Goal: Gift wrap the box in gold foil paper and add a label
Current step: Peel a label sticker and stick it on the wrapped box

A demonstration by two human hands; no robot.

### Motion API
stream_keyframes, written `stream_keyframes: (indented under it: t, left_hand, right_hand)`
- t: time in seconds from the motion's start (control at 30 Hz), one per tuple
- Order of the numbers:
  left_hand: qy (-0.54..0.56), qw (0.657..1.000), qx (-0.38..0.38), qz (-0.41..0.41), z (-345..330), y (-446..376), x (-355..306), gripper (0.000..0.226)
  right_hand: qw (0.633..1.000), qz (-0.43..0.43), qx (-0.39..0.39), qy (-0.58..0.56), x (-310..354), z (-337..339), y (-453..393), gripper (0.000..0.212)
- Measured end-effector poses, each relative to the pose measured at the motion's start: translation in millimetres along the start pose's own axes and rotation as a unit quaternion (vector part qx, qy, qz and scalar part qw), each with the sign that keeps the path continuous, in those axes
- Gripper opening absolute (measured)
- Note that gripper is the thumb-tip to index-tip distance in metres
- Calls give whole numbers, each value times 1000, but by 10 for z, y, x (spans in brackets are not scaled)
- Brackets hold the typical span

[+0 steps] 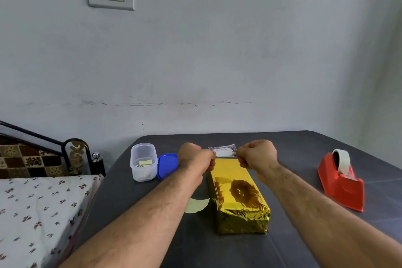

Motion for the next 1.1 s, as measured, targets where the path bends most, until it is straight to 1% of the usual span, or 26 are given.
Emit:
stream_keyframes:
  t: [0.07, 0.1, 0.17, 0.23, 0.37, 0.53, 0.7, 0.8, 0.87, 0.9, 0.93, 1.0, 1.07, 1.1]
  left_hand:
    - [-47, 999, 3, -28, -36, -30, -14, 35]
    - [-76, 996, 1, -45, -57, -46, -24, 37]
    - [-152, 983, -8, -104, -102, -69, -74, 21]
    - [-235, 957, -16, -167, -155, -68, -131, 7]
    - [-340, 911, -5, -232, -221, 5, -180, 3]
    - [-396, 875, 8, -280, -312, 57, -116, 11]
    - [-409, 867, -1, -285, -334, 73, -101, 17]
    - [-422, 863, -1, -279, -321, 69, -88, 20]
    - [-426, 853, 5, -301, -311, 81, -86, 22]
    - [-421, 846, 13, -325, -317, 94, -86, 22]
    - [-411, 840, 28, -354, -334, 115, -72, 23]
    - [-400, 825, 64, -393, -369, 162, -19, 26]
    - [-419, 817, 88, -386, -388, 182, 61, 28]
    - [-428, 815, 94, -379, -394, 183, 91, 29]
  right_hand:
    - [998, 26, -11, 57, -13, -8, -32, 13]
    - [995, 40, -14, 88, -9, -21, -47, 14]
    - [985, 73, -21, 153, 26, -49, -63, 15]
    - [972, 106, -30, 209, 59, -79, -72, 15]
    - [947, 143, -22, 286, 68, -153, -6, 11]
    - [919, 160, -1, 359, 86, -226, 60, 5]
    - [884, 186, -4, 429, 138, -269, 158, 6]
    - [845, 225, -18, 485, 170, -265, 250, 18]
    - [831, 252, -15, 496, 172, -262, 275, 29]
    - [827, 263, -6, 496, 170, -269, 280, 32]
    - [829, 270, 3, 490, 169, -271, 285, 30]
    - [855, 261, 17, 447, 146, -291, 300, 15]
    - [878, 223, 33, 421, 64, -325, 323, 10]
    - [882, 205, 47, 423, 17, -354, 345, 12]
Point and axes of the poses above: each hand's wrist, its own y-axis away from the middle knuckle, its own z-axis out of the back of the hand, x = y × z, the point moved 7 cm from there along -y, towards the middle knuckle, and after that the axes turned 14 degrees about -x, right-handed, at the moved point
